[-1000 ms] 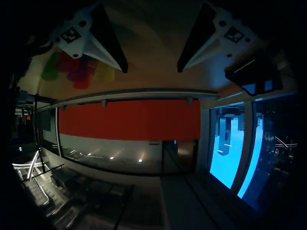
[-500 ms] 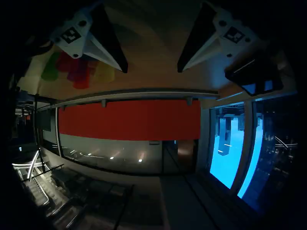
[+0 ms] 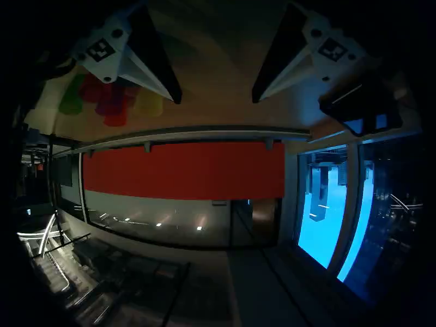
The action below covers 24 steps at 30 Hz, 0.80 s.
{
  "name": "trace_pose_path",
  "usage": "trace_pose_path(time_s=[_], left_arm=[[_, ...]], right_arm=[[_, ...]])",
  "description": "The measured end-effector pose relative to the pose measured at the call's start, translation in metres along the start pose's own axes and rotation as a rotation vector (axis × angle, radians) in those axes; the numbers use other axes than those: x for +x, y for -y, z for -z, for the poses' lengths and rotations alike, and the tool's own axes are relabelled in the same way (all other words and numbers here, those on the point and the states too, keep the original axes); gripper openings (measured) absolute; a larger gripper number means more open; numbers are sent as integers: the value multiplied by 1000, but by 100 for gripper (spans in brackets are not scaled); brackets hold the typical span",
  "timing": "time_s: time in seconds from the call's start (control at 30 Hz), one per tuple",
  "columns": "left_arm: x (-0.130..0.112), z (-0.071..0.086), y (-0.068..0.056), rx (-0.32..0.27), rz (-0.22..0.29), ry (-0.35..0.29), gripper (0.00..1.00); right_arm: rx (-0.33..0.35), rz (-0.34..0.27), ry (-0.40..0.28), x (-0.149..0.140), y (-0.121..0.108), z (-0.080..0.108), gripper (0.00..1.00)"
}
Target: Pour water
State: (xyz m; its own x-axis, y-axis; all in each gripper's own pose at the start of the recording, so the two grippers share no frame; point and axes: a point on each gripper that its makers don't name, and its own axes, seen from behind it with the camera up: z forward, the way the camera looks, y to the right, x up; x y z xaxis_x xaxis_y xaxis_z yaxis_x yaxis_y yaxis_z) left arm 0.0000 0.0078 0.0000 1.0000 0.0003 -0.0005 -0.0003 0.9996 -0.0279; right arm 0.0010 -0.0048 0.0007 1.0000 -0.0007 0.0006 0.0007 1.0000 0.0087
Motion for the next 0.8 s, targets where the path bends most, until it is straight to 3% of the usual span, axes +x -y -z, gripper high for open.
trace_pose_path(time_s=[0.8], left_arm=[[-1, 0, -1, 0, 1, 0, 95]], right_arm=[[0, 0, 0, -1, 0, 1, 99]])
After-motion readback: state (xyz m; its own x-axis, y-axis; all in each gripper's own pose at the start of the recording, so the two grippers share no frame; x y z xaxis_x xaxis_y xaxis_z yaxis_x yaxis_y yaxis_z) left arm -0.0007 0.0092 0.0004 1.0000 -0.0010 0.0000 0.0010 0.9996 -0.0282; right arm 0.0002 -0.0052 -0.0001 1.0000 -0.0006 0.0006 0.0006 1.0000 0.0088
